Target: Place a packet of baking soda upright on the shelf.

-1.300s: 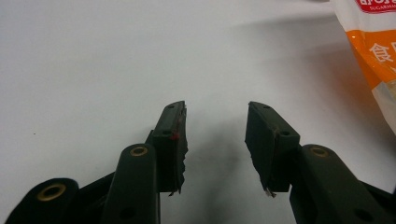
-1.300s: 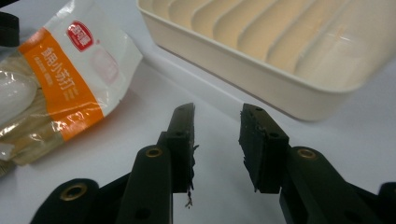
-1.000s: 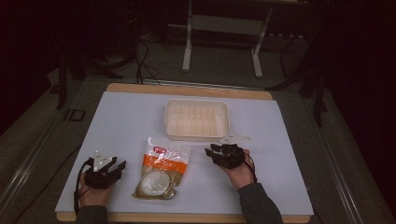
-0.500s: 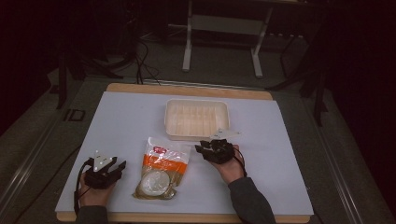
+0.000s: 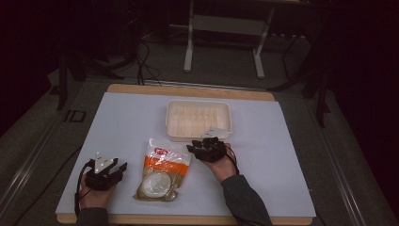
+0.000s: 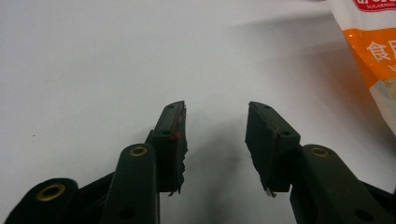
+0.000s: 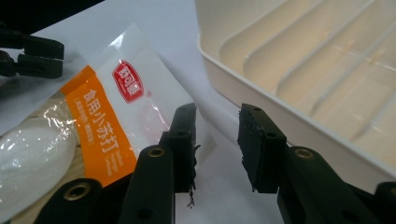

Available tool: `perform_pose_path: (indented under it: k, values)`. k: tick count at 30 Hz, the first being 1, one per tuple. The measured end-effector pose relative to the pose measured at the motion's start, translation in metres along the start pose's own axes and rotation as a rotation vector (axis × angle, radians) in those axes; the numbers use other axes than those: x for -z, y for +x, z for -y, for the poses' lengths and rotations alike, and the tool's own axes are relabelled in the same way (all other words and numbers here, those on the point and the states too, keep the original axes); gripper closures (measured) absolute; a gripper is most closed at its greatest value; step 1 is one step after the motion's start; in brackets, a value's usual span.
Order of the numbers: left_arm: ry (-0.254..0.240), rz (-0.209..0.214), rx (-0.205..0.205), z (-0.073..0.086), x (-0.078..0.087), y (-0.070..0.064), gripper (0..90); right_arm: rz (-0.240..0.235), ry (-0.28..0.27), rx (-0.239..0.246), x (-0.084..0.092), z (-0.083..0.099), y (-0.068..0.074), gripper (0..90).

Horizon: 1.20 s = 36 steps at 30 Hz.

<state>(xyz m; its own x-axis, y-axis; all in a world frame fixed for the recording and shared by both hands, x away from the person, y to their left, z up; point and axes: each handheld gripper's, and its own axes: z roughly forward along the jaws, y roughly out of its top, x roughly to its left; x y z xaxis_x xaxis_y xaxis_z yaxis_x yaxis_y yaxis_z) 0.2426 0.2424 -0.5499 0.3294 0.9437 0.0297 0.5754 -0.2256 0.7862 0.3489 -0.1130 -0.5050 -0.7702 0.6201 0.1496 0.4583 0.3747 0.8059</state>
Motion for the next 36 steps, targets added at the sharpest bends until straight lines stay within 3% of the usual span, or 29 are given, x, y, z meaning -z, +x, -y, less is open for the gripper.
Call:
perform_pose_path:
  k: [8, 17, 23, 36]
  values:
    - [0.000, 0.000, -0.004, 0.000, 0.000, 0.000, 57.3, -0.046, -0.002, 0.018, -0.015, -0.010, 0.007, 63.3]
    - [-0.001, 0.002, -0.003, 0.000, 0.000, 0.000, 56.8, -0.054, 0.028, 0.026, -0.026, -0.016, 0.006, 58.6]
    - [0.000, 0.000, -0.005, 0.000, 0.000, -0.001, 56.6, -0.081, 0.053, -0.014, -0.027, -0.009, -0.003, 58.1]
    - [-0.002, 0.002, -0.002, 0.000, 0.001, 0.000, 56.3, -0.142, 0.077, -0.075, -0.030, 0.004, -0.008, 57.8]
